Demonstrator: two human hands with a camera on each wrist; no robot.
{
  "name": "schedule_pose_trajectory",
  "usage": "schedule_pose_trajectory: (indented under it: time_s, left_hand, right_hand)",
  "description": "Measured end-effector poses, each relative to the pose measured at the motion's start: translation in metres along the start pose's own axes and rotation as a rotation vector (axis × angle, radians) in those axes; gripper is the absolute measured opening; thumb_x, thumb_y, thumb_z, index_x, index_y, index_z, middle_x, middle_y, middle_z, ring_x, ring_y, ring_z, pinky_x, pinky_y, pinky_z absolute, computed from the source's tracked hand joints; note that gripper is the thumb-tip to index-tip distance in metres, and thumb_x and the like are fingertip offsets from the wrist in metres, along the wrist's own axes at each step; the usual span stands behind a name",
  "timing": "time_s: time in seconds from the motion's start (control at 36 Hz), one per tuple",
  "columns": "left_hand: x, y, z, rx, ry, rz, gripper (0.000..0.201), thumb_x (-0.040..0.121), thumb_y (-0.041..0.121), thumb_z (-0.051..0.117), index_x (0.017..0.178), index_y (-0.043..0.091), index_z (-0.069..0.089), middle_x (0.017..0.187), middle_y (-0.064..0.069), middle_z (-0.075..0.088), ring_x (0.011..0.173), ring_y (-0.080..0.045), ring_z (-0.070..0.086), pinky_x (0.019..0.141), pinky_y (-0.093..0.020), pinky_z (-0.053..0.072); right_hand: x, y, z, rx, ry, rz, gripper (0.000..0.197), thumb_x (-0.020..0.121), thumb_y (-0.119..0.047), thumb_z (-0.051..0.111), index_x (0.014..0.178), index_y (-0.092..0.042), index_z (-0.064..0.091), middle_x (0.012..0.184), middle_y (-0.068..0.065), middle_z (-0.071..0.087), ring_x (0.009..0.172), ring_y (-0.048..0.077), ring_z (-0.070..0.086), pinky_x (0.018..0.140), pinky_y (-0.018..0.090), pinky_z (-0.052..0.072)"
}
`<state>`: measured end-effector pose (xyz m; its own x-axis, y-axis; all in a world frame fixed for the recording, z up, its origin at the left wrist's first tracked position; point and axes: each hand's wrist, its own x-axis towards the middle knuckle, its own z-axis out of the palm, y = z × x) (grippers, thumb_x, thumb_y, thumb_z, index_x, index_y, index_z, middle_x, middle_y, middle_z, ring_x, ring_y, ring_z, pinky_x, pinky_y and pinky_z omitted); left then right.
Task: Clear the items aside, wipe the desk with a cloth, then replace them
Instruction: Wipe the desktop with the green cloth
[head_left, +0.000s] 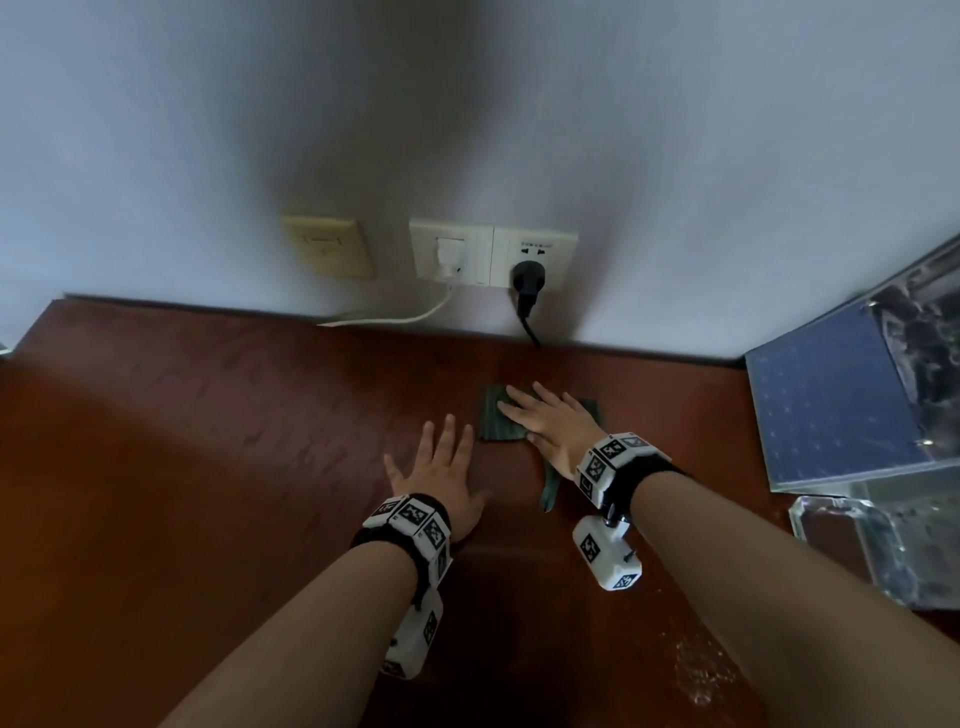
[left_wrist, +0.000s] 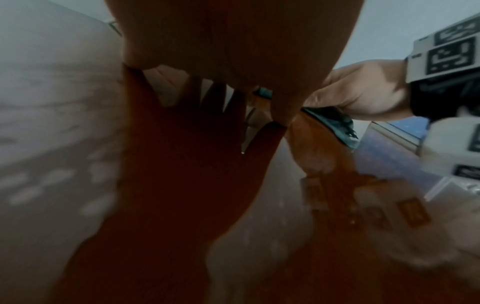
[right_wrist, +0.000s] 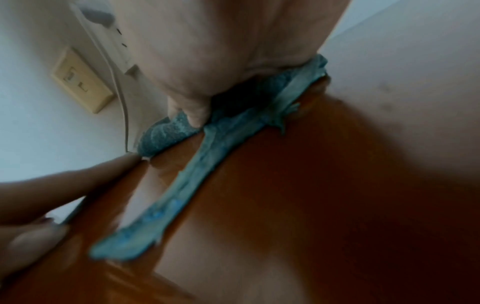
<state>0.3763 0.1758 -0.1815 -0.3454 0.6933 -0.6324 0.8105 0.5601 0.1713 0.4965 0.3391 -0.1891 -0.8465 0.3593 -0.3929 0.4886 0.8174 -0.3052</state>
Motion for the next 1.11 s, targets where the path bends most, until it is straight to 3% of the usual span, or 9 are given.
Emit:
schedule_pose_trajectory:
  time_s: [0.14,0.28,0.36,0.42,0.47,0.56,0.64,0.97,1.11]
  left_hand:
    - [0.002,-0.002,0.002,0.006,-0.037,0.001,0.083,0.100,0.057,0.036,0.154,0.031,-0.021,0.158,0.008,-0.036,0.147,-0.022,-0.030,0.112,-0.071,-0.006]
    - [0.003,0.001,0.004,0.028,-0.059,-0.004,0.082,0.100,0.058,0.031,0.153,0.030,-0.023,0.157,0.007,-0.038,0.146,-0.023,-0.032,0.111,-0.072,-0.007]
    - [0.003,0.001,0.001,0.048,-0.084,-0.009,0.083,0.099,0.060,0.032,0.153,0.031,-0.024,0.156,0.007,-0.038,0.146,-0.023,-0.032,0.111,-0.072,-0.006]
    - [0.003,0.001,-0.001,0.053,-0.099,-0.011,0.084,0.099,0.061,0.033,0.153,0.032,-0.025,0.156,0.008,-0.038,0.146,-0.023,-0.031,0.112,-0.072,-0.005]
    - [0.004,0.002,-0.003,0.052,-0.111,-0.013,0.084,0.099,0.060,0.034,0.153,0.032,-0.024,0.156,0.008,-0.038,0.146,-0.024,-0.032,0.111,-0.072,-0.005]
    - [0.005,0.004,-0.006,0.049,-0.123,-0.016,0.085,0.098,0.060,0.036,0.153,0.034,-0.024,0.156,0.009,-0.038,0.146,-0.024,-0.031,0.111,-0.073,-0.004]
    - [0.005,0.004,-0.007,0.052,-0.135,-0.017,0.086,0.098,0.061,0.037,0.153,0.034,-0.024,0.157,0.009,-0.038,0.146,-0.024,-0.031,0.111,-0.074,-0.002]
    - [0.000,-0.005,-0.015,0.009,-0.121,0.027,0.089,0.095,0.062,0.044,0.156,0.036,-0.016,0.160,0.010,-0.030,0.149,-0.021,-0.025,0.114,-0.071,-0.001]
    - [-0.008,-0.009,-0.015,0.031,-0.143,0.050,0.097,0.090,0.066,0.051,0.157,0.035,-0.013,0.162,0.011,-0.026,0.150,-0.021,-0.021,0.115,-0.068,0.002]
  right_hand:
    - [0.021,0.022,-0.021,0.031,-0.028,-0.035,0.064,0.099,0.000,0.034,0.149,-0.036,0.021,0.159,-0.014,0.006,0.147,0.018,-0.004,0.117,0.040,-0.002]
    - [0.040,0.048,-0.026,0.111,0.034,-0.025,0.079,0.087,0.016,0.046,0.146,-0.034,0.031,0.158,-0.012,0.014,0.147,0.019,0.000,0.116,0.037,-0.004]
    - [0.046,0.054,-0.033,0.297,0.174,-0.023,0.062,0.087,0.017,0.043,0.138,-0.019,0.047,0.153,0.001,0.032,0.145,0.025,0.020,0.117,0.035,0.009]
    - [0.047,0.057,-0.035,0.448,0.248,-0.035,0.058,0.088,0.017,0.042,0.132,-0.021,0.052,0.147,-0.001,0.040,0.143,0.028,0.027,0.119,0.036,0.015]
    - [0.046,0.056,-0.032,0.393,0.182,-0.033,0.062,0.090,0.013,0.044,0.135,-0.031,0.046,0.149,-0.011,0.031,0.146,0.026,0.016,0.120,0.042,0.007]
    - [0.042,0.046,-0.020,-0.009,0.060,0.056,0.061,0.099,-0.030,0.044,0.151,-0.037,0.014,0.160,-0.014,0.001,0.147,0.022,-0.003,0.117,0.045,0.002]
    - [0.039,0.034,-0.009,-0.102,0.035,0.122,0.071,0.095,-0.055,0.036,0.150,-0.039,-0.005,0.158,-0.016,-0.014,0.147,0.022,-0.010,0.117,0.046,0.002]
    - [0.002,0.004,0.013,-0.077,-0.004,0.049,0.067,0.098,-0.046,0.037,0.149,-0.042,-0.005,0.156,-0.020,-0.018,0.146,0.018,-0.013,0.117,0.044,-0.001]
    - [-0.018,-0.007,0.021,-0.037,-0.033,0.019,0.065,0.099,-0.040,0.039,0.149,-0.043,-0.002,0.145,-0.027,-0.025,0.146,0.017,-0.014,0.117,0.044,-0.002]
